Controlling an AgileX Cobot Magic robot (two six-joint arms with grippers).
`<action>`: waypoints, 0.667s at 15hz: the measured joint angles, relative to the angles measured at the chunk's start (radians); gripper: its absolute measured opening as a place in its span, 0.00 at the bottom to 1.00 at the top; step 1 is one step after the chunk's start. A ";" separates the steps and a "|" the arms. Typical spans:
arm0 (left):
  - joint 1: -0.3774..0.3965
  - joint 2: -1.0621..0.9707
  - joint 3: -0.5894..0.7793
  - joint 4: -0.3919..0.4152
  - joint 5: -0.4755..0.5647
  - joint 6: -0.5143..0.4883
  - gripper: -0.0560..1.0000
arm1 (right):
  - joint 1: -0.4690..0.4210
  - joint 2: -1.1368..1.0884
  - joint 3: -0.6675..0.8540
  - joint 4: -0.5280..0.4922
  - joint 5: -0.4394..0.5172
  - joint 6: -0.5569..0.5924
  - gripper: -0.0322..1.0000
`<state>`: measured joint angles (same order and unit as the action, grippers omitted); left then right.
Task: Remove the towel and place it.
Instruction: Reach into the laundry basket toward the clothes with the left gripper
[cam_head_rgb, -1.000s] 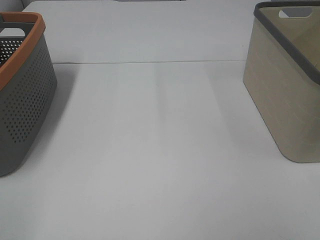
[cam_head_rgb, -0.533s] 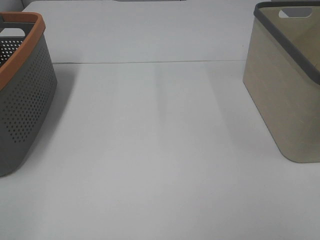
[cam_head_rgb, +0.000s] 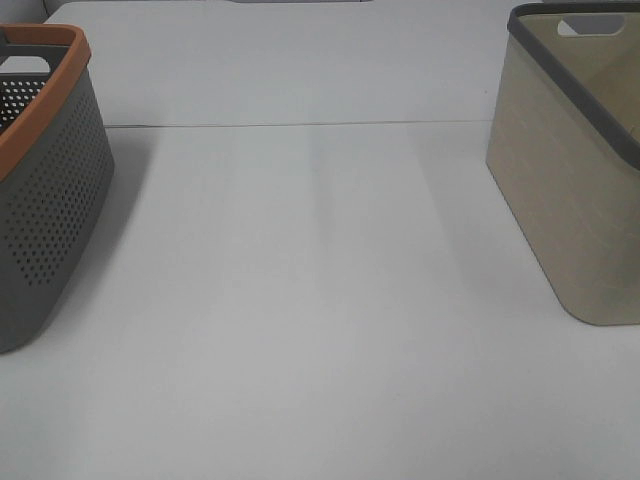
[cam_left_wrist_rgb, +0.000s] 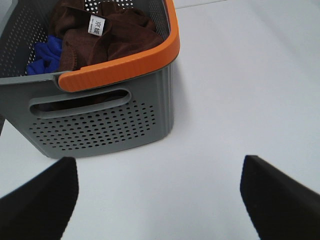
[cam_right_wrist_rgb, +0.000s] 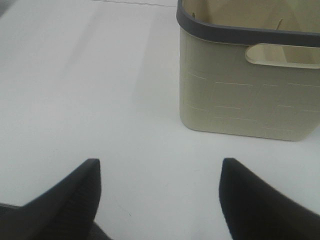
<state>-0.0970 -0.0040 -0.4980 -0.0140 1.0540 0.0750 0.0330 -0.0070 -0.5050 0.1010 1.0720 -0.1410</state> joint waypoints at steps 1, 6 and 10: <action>0.000 0.000 0.000 0.000 0.000 0.000 0.84 | 0.000 0.000 0.000 0.000 0.000 0.000 0.66; 0.000 0.000 0.000 0.000 0.000 0.000 0.84 | 0.000 0.000 0.000 0.000 0.000 0.000 0.66; 0.000 0.000 0.000 0.000 0.000 0.000 0.84 | 0.000 0.000 0.000 0.000 0.000 0.000 0.66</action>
<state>-0.0970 -0.0040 -0.4980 -0.0140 1.0540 0.0750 0.0330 -0.0070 -0.5050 0.1010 1.0720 -0.1410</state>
